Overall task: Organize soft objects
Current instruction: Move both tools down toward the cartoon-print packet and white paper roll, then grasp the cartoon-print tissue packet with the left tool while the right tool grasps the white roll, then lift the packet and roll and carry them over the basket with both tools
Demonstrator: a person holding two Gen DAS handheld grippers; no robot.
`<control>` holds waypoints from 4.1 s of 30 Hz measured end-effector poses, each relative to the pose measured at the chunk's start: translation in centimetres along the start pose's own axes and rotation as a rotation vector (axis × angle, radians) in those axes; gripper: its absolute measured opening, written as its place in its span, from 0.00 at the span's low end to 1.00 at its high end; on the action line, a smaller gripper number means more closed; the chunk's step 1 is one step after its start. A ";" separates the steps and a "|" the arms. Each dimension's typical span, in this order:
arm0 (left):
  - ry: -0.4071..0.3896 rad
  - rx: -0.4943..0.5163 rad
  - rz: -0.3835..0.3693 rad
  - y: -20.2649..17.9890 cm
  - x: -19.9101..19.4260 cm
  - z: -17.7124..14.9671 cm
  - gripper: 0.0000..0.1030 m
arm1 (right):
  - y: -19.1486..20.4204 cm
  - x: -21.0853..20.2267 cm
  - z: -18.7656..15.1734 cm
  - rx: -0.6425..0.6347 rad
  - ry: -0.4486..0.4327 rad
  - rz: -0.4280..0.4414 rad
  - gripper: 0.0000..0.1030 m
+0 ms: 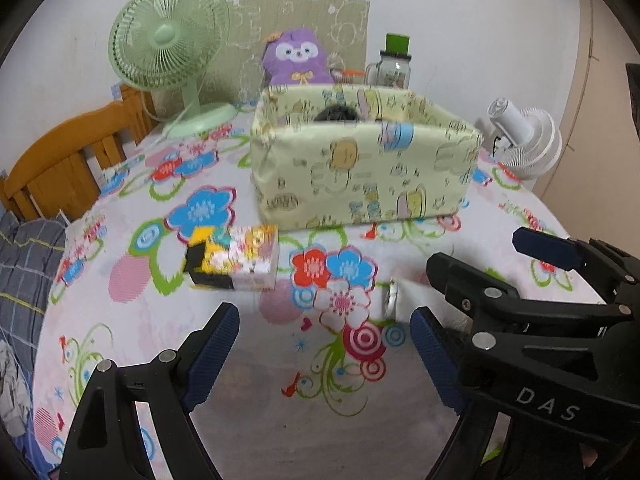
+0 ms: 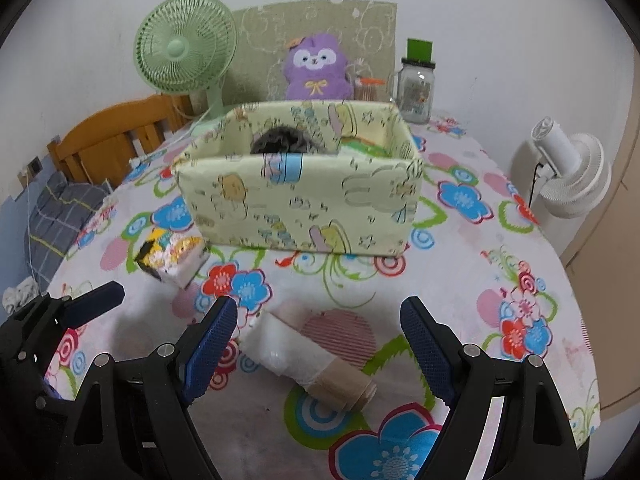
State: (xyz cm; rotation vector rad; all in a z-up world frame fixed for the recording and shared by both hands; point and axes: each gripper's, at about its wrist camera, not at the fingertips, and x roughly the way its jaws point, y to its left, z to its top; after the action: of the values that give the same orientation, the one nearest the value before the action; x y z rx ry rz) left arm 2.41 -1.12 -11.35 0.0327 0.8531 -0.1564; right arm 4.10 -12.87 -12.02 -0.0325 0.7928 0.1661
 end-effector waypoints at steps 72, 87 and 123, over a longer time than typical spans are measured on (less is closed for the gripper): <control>0.043 0.006 0.075 4.4 6.0 2.1 0.71 | 2.9 7.4 2.3 -0.007 0.128 0.035 0.35; 0.013 0.024 0.049 1.6 3.6 1.5 0.71 | 1.7 4.8 1.2 0.006 0.092 0.037 0.35; -0.117 0.066 0.036 -3.5 -3.9 4.9 0.71 | -1.8 -3.3 3.6 0.022 -0.057 0.037 0.35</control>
State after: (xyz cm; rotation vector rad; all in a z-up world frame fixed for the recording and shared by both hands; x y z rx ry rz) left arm 3.05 -4.50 -5.09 0.0997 0.7302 -0.1508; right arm 4.65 -14.73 -7.16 0.0079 0.7385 0.1922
